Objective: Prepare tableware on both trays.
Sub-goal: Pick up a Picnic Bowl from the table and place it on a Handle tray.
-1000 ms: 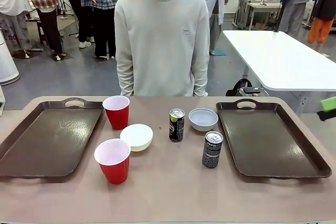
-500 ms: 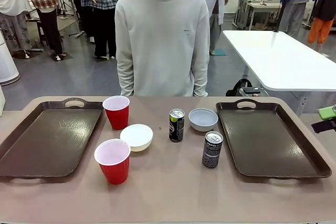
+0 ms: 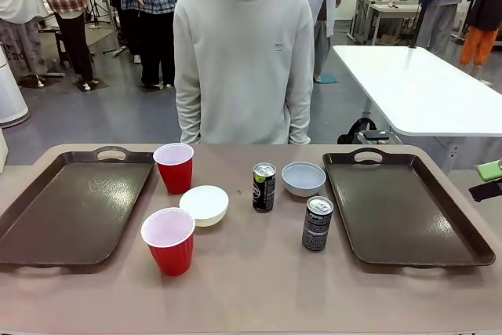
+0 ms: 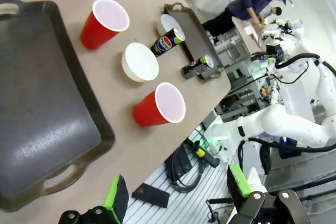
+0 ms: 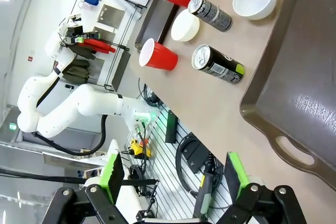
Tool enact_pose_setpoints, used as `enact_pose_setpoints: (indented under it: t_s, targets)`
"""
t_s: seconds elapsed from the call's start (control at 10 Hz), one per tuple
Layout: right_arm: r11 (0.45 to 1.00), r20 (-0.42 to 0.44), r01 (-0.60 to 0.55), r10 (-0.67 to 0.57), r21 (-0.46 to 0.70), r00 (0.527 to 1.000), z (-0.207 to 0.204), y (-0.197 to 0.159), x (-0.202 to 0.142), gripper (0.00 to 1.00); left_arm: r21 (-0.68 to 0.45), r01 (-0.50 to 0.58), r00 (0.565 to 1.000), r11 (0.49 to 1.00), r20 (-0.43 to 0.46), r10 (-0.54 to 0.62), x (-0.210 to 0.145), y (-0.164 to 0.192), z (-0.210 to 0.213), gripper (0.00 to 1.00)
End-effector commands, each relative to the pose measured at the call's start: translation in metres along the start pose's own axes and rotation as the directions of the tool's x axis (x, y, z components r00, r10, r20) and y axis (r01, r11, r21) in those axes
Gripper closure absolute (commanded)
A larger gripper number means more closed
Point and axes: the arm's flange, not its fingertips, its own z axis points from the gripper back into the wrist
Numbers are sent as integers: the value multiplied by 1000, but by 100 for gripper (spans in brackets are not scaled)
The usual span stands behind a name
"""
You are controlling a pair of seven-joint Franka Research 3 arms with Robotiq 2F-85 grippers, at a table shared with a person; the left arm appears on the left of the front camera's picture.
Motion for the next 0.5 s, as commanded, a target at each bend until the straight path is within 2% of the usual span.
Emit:
enact_pose_setpoints:
  t_s: [0.0,0.4]
  targets:
    - [999,13,-22,22,23,1000,-2,-1,1,0,-18,24,1000,1000,11,-24,2,1,2,0]
    - [999,13,-22,22,23,1000,-2,-1,1,0,-18,24,1000,1000,11,-24,2,1,2,0]
